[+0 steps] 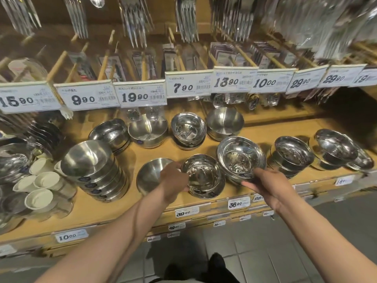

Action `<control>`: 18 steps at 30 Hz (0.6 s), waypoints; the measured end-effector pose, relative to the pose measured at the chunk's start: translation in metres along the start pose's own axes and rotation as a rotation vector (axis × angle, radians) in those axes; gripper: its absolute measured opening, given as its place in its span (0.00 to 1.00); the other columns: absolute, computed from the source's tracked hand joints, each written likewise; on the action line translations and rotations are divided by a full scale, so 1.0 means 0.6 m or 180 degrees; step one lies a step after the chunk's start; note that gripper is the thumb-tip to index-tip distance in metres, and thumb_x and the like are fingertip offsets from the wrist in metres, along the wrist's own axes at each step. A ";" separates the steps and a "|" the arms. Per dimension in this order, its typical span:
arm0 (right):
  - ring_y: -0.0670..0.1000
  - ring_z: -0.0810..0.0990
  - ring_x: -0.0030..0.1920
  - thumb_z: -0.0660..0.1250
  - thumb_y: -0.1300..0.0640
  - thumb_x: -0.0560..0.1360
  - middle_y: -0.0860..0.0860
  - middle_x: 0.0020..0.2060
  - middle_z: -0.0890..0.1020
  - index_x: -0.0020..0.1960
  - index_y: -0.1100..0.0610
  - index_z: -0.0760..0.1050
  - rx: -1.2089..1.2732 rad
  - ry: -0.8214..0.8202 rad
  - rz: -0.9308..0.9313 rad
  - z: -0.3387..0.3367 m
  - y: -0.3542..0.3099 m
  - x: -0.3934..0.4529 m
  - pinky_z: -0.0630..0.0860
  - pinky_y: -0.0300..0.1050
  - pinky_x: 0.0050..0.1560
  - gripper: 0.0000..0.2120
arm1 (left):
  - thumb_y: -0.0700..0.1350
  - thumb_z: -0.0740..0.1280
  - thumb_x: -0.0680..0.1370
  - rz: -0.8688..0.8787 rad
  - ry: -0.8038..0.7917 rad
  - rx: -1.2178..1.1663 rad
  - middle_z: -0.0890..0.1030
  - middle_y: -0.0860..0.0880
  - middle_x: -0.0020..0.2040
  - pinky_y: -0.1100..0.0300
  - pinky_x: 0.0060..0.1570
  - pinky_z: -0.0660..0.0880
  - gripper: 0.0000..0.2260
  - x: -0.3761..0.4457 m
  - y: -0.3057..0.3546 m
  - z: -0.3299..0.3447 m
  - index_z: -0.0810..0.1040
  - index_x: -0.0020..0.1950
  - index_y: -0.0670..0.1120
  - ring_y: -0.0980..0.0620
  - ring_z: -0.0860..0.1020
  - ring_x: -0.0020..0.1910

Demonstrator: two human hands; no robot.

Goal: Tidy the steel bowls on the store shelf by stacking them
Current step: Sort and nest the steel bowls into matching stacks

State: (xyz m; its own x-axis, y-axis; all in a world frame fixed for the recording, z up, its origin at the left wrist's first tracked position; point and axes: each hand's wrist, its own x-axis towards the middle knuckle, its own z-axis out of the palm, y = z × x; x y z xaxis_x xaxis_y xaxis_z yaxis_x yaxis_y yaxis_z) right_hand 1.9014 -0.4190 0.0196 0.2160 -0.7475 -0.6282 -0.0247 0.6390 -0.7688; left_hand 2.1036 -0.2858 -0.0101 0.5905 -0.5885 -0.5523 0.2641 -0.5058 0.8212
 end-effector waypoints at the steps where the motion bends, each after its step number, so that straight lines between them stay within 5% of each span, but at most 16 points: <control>1: 0.56 0.87 0.40 0.63 0.72 0.79 0.61 0.51 0.83 0.51 0.68 0.76 -0.0003 -0.0004 0.0006 0.001 -0.001 0.000 0.85 0.49 0.38 0.04 | 0.33 0.71 0.75 -0.0007 -0.0018 0.0016 0.79 0.48 0.54 0.61 0.32 0.82 0.13 -0.001 0.001 0.000 0.75 0.55 0.46 0.47 0.83 0.48; 5: 0.54 0.87 0.37 0.63 0.71 0.79 0.61 0.51 0.83 0.53 0.68 0.76 0.0019 -0.0029 -0.0004 0.003 -0.008 0.005 0.85 0.46 0.34 0.04 | 0.32 0.66 0.78 -0.0095 0.0008 -0.0222 0.81 0.48 0.50 0.59 0.31 0.81 0.09 0.002 0.006 -0.019 0.77 0.54 0.45 0.46 0.83 0.46; 8: 0.57 0.87 0.41 0.64 0.71 0.79 0.62 0.52 0.83 0.57 0.69 0.76 0.0054 0.0010 0.0010 0.011 -0.001 0.012 0.84 0.43 0.31 0.07 | 0.34 0.69 0.77 -0.0233 0.0355 -0.0254 0.84 0.41 0.55 0.45 0.50 0.83 0.08 0.002 0.010 -0.046 0.76 0.53 0.44 0.39 0.84 0.52; 10: 0.56 0.88 0.41 0.65 0.71 0.79 0.61 0.50 0.85 0.56 0.68 0.77 0.0008 -0.0062 0.0064 0.023 0.016 0.015 0.84 0.44 0.31 0.07 | 0.35 0.73 0.74 -0.0029 0.0566 0.0010 0.85 0.42 0.48 0.44 0.41 0.84 0.09 -0.005 0.012 -0.071 0.78 0.50 0.45 0.41 0.86 0.42; 12: 0.56 0.88 0.40 0.66 0.71 0.78 0.61 0.49 0.85 0.54 0.68 0.78 -0.0095 -0.0177 0.0132 0.037 0.041 0.017 0.84 0.44 0.32 0.06 | 0.35 0.74 0.73 0.0081 0.0516 -0.0072 0.85 0.43 0.48 0.53 0.30 0.82 0.11 -0.012 0.014 -0.095 0.78 0.51 0.47 0.44 0.86 0.38; 16: 0.57 0.87 0.36 0.65 0.72 0.77 0.62 0.54 0.84 0.58 0.68 0.76 -0.0458 -0.0255 0.0209 0.069 0.096 0.026 0.84 0.49 0.37 0.10 | 0.34 0.75 0.73 0.0003 0.0642 -0.0290 0.86 0.43 0.41 0.43 0.41 0.84 0.12 -0.021 0.014 -0.126 0.79 0.51 0.47 0.44 0.85 0.33; 18: 0.57 0.87 0.35 0.65 0.71 0.78 0.62 0.57 0.82 0.62 0.68 0.74 -0.0614 -0.0223 0.0218 0.082 0.114 0.028 0.83 0.50 0.38 0.13 | 0.33 0.74 0.72 0.0014 0.0772 -0.0340 0.86 0.44 0.39 0.49 0.34 0.83 0.12 -0.027 0.014 -0.139 0.80 0.51 0.46 0.46 0.84 0.29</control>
State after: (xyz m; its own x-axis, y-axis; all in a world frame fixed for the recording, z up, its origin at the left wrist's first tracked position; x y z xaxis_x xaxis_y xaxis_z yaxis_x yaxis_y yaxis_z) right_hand 1.9512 -0.3791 -0.0377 0.2744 -0.6849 -0.6750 -0.2266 0.6361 -0.7375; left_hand 2.1600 -0.2280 0.0179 0.7540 -0.4155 -0.5088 0.3325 -0.4266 0.8411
